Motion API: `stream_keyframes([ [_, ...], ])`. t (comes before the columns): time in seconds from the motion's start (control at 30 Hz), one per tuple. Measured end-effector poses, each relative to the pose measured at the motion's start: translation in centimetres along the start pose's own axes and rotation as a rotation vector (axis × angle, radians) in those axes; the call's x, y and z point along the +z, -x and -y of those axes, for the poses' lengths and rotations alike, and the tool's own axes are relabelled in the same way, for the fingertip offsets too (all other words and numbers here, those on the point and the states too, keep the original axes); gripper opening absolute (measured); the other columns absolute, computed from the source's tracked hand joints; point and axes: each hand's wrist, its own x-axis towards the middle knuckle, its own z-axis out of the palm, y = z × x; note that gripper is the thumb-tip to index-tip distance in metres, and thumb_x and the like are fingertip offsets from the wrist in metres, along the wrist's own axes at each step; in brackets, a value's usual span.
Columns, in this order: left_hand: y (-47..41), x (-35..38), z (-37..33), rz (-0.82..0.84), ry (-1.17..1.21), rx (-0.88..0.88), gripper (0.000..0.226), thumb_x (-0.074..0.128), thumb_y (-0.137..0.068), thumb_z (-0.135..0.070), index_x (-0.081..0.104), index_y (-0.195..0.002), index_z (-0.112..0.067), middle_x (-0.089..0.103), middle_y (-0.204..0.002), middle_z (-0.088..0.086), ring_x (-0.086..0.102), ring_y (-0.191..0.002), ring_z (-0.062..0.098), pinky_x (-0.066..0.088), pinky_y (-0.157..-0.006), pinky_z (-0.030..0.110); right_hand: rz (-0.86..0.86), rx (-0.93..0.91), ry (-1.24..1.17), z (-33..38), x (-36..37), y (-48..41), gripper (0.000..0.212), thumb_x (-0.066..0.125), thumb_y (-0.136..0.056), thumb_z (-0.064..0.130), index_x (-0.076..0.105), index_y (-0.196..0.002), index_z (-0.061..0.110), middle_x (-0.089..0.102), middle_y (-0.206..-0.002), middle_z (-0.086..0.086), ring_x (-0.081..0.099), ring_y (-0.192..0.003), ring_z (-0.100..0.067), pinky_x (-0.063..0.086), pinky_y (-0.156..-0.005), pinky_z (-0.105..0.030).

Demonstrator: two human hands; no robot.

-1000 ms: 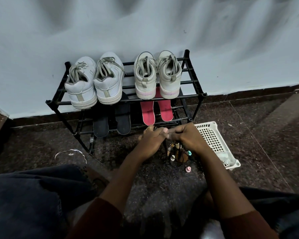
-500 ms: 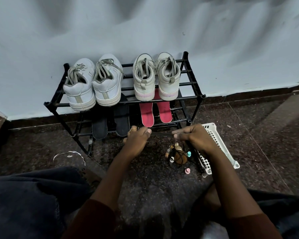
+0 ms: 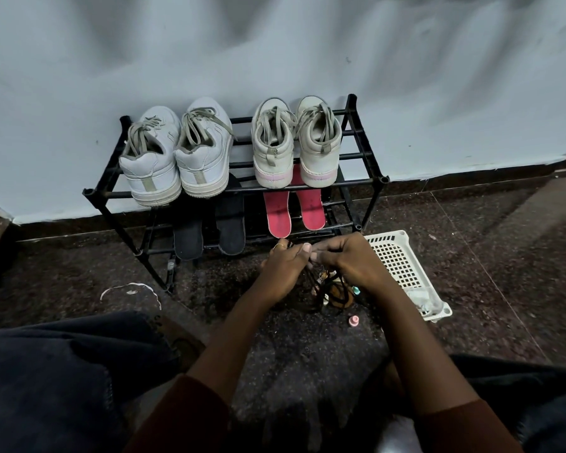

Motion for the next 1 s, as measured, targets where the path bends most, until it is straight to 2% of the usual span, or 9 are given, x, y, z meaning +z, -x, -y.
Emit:
stream_keyframes([
  [0.07, -0.1, -0.1, 0.4, 0.015, 0.019, -0.005, 0.045, 0.025, -0.100, -0.043, 0.056, -0.125, -0.023, 0.017, -0.154, 0.017, 0.012, -0.143, 0.030, 0.014, -0.113, 0.055, 0.003, 0.007, -0.005, -0.2, -0.2, 0.0, 0.012, 0.067, -0.082, 0.010, 0.076, -0.085, 0.018, 0.074, -0.082, -0.001, 0.068, -0.080, -0.017, 0.053, -0.076, -0.037],
  [0.2, -0.3, -0.7, 0.5, -0.022, -0.087, -0.038, 0.039, 0.027, -0.101, -0.042, 0.058, -0.111, -0.019, 0.028, -0.147, 0.017, 0.025, -0.136, 0.033, 0.019, -0.111, 0.050, 0.049, 0.010, 0.005, 0.0, -0.6, 0.1, 0.016, 0.066, -0.083, 0.008, 0.072, -0.097, 0.007, 0.072, -0.093, 0.000, 0.065, -0.080, -0.005, 0.049, -0.077, -0.018],
  [0.33, -0.8, -1.9, 1.8, -0.096, -0.131, -0.111, 0.043, 0.026, -0.101, -0.043, 0.057, -0.114, -0.016, 0.033, -0.141, 0.016, 0.030, -0.131, 0.032, 0.022, -0.108, 0.049, 0.071, 0.095, 0.026, -0.4, -1.9, 0.3, 0.014, 0.063, -0.084, 0.003, 0.071, -0.084, -0.008, 0.068, -0.065, 0.014, 0.049, -0.044, 0.006, 0.037, -0.047, -0.011],
  [0.43, -0.9, -2.8, 2.6, -0.121, -0.118, -0.138, 0.044, 0.026, -0.101, -0.043, 0.057, -0.113, -0.016, 0.032, -0.142, 0.017, 0.028, -0.133, 0.032, 0.020, -0.108, 0.049, 0.053, 0.109, 0.057, -0.5, -2.8, 0.3, 0.020, 0.061, -0.086, 0.003, 0.069, -0.075, -0.012, 0.070, -0.076, 0.001, 0.046, -0.038, 0.006, 0.032, -0.042, -0.008],
  [0.53, -0.6, -2.8, 2.4, -0.086, -0.130, -0.162, 0.040, 0.025, -0.101, -0.043, 0.058, -0.108, -0.022, 0.029, -0.146, 0.016, 0.022, -0.137, 0.030, 0.016, -0.107, 0.048, 0.028, 0.080, 0.088, -0.5, -2.9, 0.3, 0.023, 0.060, -0.087, 0.002, 0.067, -0.070, -0.012, 0.065, -0.056, 0.014, 0.047, -0.039, 0.008, 0.031, -0.042, -0.006],
  [0.67, -0.1, -2.0, 1.8, -0.014, -0.162, -0.142, 0.044, 0.019, -0.101, -0.046, 0.048, -0.132, -0.038, 0.022, -0.152, 0.013, 0.017, -0.141, 0.030, 0.011, -0.110, 0.048, 0.018, 0.056, 0.098, -0.6, -2.0, 0.0, 0.020, 0.060, -0.087, 0.003, 0.068, -0.075, -0.011, 0.055, -0.044, 0.025, 0.045, -0.037, 0.008, 0.030, -0.043, -0.004],
  [0.77, 0.4, -1.3, 0.6, 0.014, -0.087, -0.033, 0.044, 0.018, -0.101, -0.046, 0.043, -0.136, -0.042, 0.021, -0.152, 0.012, 0.015, -0.142, 0.028, 0.008, -0.112, 0.047, 0.014, 0.027, 0.113, -0.3, -1.1, 0.0, 0.016, 0.062, -0.086, 0.007, 0.072, -0.082, -0.004, 0.063, -0.055, 0.018, 0.048, -0.046, 0.008, 0.036, -0.051, -0.008],
  [0.87, 0.5, -0.2, -0.2, 0.046, -0.068, 0.010, 0.043, 0.021, -0.102, -0.040, 0.050, -0.132, -0.026, 0.025, -0.150, 0.013, 0.018, -0.141, 0.028, 0.012, -0.113, 0.045, 0.021, 0.001, 0.141, -0.2, -0.4, -0.1, 0.012, 0.063, -0.085, 0.010, 0.074, -0.089, 0.007, 0.072, -0.079, -0.004, 0.056, -0.064, -0.003, 0.045, -0.064, -0.022],
  [1.0, 0.0, 0.5, 0.5, 0.059, -0.031, 0.004, 0.041, 0.026, -0.102, -0.036, 0.057, -0.115, -0.013, 0.041, -0.127, 0.014, 0.039, -0.124, 0.029, 0.029, -0.106, 0.046, 0.043, 0.027, 0.120, -0.3, -0.1, -0.1, 0.012, 0.063, -0.084, 0.008, 0.074, -0.088, 0.009, 0.072, -0.079, 0.002, 0.062, -0.069, -0.004, 0.048, -0.068, -0.024],
])
